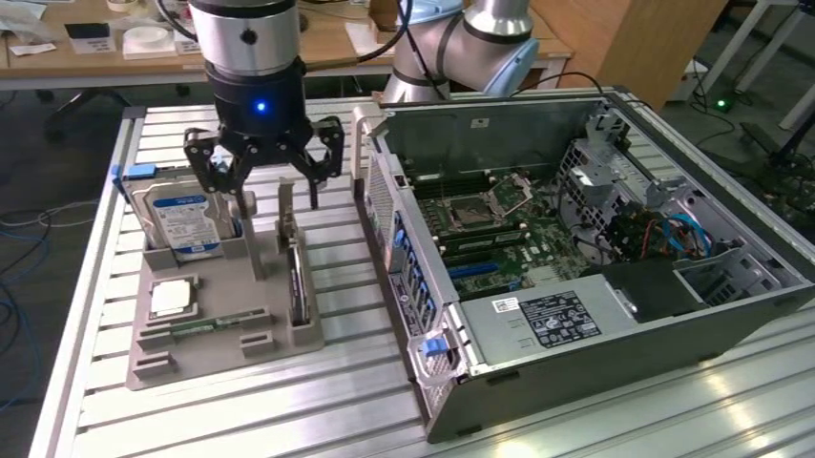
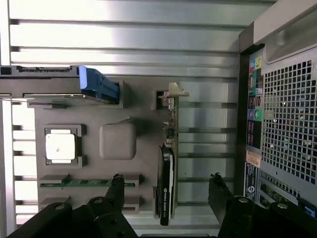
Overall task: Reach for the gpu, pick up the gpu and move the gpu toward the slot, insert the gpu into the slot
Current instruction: 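Pick up the gpu and move the gpu toward the slot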
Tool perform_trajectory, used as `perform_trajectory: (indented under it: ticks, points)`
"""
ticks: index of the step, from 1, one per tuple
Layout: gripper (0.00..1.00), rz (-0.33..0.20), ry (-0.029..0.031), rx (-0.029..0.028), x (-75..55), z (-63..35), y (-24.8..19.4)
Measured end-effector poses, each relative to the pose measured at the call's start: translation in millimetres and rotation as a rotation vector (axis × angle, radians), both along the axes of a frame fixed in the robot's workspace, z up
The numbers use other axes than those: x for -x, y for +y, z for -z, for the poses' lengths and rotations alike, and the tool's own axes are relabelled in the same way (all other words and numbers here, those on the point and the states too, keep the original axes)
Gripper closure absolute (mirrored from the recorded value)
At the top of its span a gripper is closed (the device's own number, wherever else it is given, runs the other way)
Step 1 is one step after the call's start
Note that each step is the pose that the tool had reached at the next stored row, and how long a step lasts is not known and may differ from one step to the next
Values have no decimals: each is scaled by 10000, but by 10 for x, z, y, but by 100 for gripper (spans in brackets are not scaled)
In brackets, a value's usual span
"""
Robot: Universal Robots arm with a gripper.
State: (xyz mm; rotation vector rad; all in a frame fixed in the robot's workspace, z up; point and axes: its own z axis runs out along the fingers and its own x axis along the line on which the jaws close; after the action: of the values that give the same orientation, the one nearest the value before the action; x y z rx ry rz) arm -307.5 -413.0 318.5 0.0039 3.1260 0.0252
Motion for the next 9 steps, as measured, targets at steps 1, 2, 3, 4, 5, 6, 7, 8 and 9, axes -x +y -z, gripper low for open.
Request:
perform_trajectory:
  ticks: [1, 2, 3, 4, 5, 6, 7, 8, 9]
  points:
    - [22, 7, 0, 0, 0, 18, 0]
    - [22, 10, 0, 1, 0, 36, -2]
    - [22, 9, 0, -1, -1, 54, -7]
    - [22, 10, 0, 0, -1, 71, -12]
    - [22, 12, 0, 0, 0, 88, -18]
    - [22, 14, 0, 0, 0, 107, -23]
    - [22, 15, 1, 1, 0, 125, -28]
    - [22, 17, 1, 0, 0, 143, -33]
    - [22, 19, 1, 0, 0, 160, -37]
